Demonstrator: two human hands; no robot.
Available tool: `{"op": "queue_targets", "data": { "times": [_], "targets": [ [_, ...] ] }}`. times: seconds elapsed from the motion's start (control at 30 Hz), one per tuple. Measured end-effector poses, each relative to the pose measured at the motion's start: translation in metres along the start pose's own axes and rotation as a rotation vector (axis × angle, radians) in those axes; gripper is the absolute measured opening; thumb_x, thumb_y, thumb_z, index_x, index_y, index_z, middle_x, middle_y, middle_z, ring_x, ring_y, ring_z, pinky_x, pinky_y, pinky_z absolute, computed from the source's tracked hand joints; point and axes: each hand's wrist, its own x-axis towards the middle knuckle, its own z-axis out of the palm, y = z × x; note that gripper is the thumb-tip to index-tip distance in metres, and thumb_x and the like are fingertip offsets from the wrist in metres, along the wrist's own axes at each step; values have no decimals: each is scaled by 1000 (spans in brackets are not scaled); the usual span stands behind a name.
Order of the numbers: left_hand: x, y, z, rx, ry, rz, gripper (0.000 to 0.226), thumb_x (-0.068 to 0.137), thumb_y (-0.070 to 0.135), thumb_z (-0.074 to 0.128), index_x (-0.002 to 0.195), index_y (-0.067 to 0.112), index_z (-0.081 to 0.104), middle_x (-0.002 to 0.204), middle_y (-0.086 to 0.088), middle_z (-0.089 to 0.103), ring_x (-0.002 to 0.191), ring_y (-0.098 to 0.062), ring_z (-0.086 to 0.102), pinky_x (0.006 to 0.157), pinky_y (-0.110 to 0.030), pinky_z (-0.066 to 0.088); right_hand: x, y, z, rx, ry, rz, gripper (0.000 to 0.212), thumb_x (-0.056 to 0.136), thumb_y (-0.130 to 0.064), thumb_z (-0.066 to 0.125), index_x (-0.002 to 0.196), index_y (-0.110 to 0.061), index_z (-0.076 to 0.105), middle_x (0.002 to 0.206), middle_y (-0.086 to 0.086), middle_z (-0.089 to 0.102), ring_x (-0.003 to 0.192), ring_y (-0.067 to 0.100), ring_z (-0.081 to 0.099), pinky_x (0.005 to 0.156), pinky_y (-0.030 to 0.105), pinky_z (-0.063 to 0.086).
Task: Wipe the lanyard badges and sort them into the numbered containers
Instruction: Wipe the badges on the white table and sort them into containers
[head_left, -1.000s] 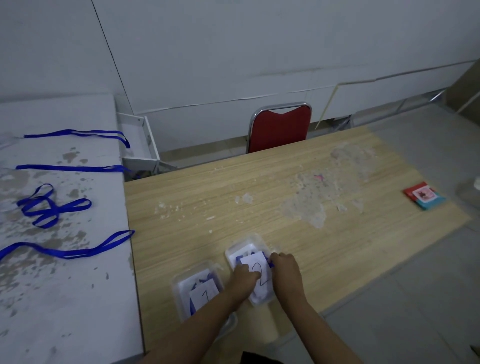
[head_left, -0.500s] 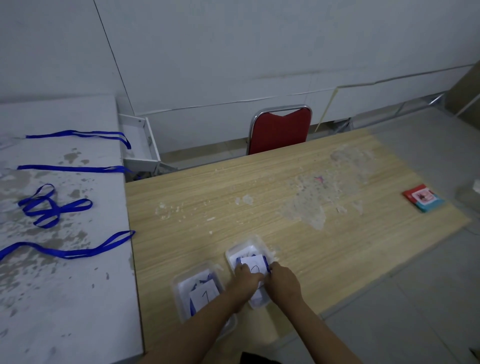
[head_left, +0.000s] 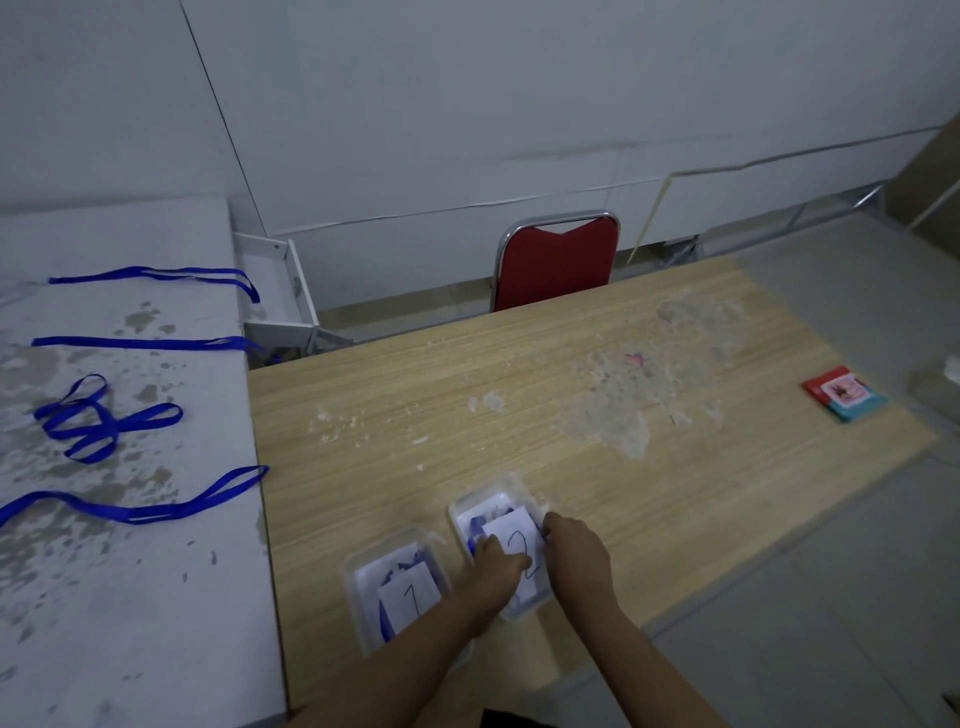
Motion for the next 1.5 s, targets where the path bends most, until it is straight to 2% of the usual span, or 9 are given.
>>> {"op": "queue_targets", "data": {
  "times": [0.2,0.3,0.37,0.43,0.63,0.8,0.9,1.3,1.5],
  "targets": [
    [3,-4,-1,88,-61,61,67,97,20,55,150,1,18,157,-16,20,109,-17,53,54,-9,43,-4,0,5,8,-28,-4,24,100,-24,43,111,-19,64,111,0,66,104,16,64,82,25,48],
    [0,-6,-6,85,-49,79,56,97,18,52,146,5,28,148,-11,35,123,-23,49,77,-7,42,-5,0,4,69,-32,3,23,98,-25,45,111,-17,62,107,2,66,100,19,65,79,27,48],
    [-5,-5,-10,23,-9,79,50,96,14,53,141,15,32,127,-6,53,102,-18,57,69,-6,45,-5,0,2,100,-25,4,23,96,-25,46,109,-17,63,105,2,66,97,19,65,77,27,48],
    [-6,-2,-14,3,52,85,54,95,11,52,145,11,32,134,-10,53,97,-14,55,60,-7,42,-6,0,0,121,-4,5,22,95,-25,47,105,-16,64,103,4,66,95,21,65,75,28,47],
    [-19,7,-25,-21,111,81,45,96,8,49,141,5,41,138,-18,51,118,-30,55,90,-30,45,-8,-5,-6,145,71,-35,24,97,-31,45,105,-20,64,100,0,66,92,18,64,73,29,48],
    [-32,8,-41,-171,145,98,40,93,0,43,132,-6,47,97,-16,59,71,-20,54,58,-24,39,-11,-14,-10,201,95,-83,26,98,-31,47,116,-20,63,108,-2,66,98,16,63,79,27,48],
    [-45,3,-61,-262,185,123,39,95,2,44,134,0,45,118,-29,59,81,-22,51,60,-26,42,-14,-29,-13,247,105,-160,23,98,-30,49,112,-21,65,105,-3,68,95,14,64,79,25,50],
    [-129,-113,-201,-671,639,82,21,98,9,50,114,5,64,111,-12,68,104,-28,63,90,-38,50,-68,-159,13,320,-114,-627,21,95,-34,53,107,-28,68,102,-10,69,92,6,62,79,23,48],
    [-175,-194,-239,-813,813,17,21,99,10,49,113,7,64,112,-10,67,102,-26,63,84,-33,51,-115,-229,40,278,-266,-847,23,94,-34,51,108,-28,68,104,-11,69,95,7,61,77,21,46]
  ]
}}
